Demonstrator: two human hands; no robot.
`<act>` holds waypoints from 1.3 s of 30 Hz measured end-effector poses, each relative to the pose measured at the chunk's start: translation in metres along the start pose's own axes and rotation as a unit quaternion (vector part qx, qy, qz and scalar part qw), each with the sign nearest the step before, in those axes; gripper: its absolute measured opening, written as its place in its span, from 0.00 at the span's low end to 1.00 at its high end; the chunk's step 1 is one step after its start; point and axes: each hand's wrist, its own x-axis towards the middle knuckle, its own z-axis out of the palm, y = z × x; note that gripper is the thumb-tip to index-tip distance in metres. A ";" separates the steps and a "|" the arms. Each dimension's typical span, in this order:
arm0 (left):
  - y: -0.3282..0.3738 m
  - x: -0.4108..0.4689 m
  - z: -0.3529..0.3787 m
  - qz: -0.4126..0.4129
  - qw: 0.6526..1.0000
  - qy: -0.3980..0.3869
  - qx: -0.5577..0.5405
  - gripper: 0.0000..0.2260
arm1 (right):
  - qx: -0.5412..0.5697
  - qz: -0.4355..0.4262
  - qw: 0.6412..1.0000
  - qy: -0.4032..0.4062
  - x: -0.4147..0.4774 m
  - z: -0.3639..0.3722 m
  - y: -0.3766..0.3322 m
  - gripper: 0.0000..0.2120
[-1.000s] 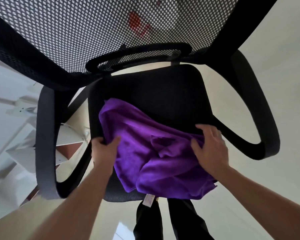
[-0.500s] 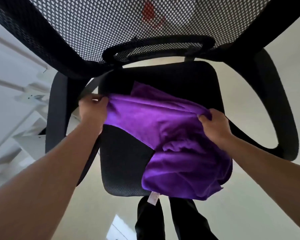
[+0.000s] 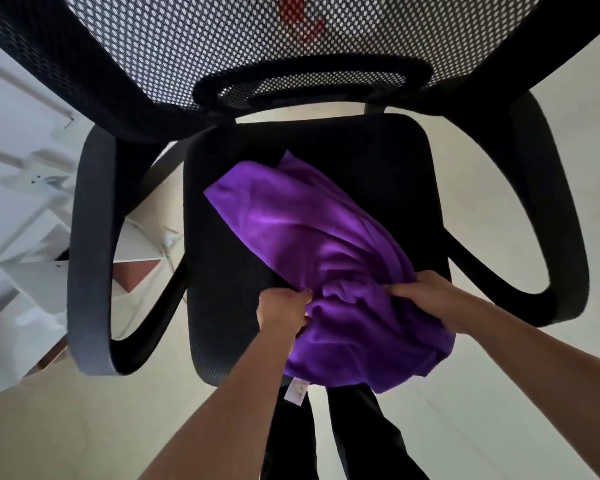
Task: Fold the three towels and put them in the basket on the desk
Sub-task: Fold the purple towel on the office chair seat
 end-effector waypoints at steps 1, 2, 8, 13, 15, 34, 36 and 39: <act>0.008 0.000 0.003 0.017 1.000 -0.002 -0.020 0.10 | 0.020 0.000 1.000 -0.003 -0.001 0.002 -0.002 0.18; 0.017 -0.002 0.002 0.035 0.998 0.006 -0.051 0.08 | 0.046 -0.005 0.999 -0.002 -0.003 0.003 -0.006 0.16; 0.065 0.014 -0.055 0.027 0.949 0.051 -0.312 0.02 | 0.239 -0.038 0.969 0.041 -0.014 -0.013 -0.041 0.17; 0.069 0.007 -0.104 0.128 0.965 0.224 -0.046 0.06 | 0.134 -0.063 0.989 0.011 -0.015 -0.010 -0.035 0.16; 0.044 -0.004 -0.116 0.191 0.928 0.263 0.179 0.05 | -0.001 -0.062 0.998 0.029 -0.010 -0.004 -0.014 0.15; 0.089 0.042 -0.109 0.085 0.990 0.080 -0.078 0.13 | 0.011 -0.122 0.988 0.093 0.047 0.066 -0.123 0.08; 0.096 0.043 -0.113 0.103 0.984 0.087 -0.113 0.13 | 0.117 -0.102 0.980 0.127 0.050 0.050 -0.124 0.10; 0.106 0.047 -0.124 0.100 0.974 0.040 -0.198 0.13 | 0.169 -0.111 0.954 0.222 0.050 0.012 -0.123 0.11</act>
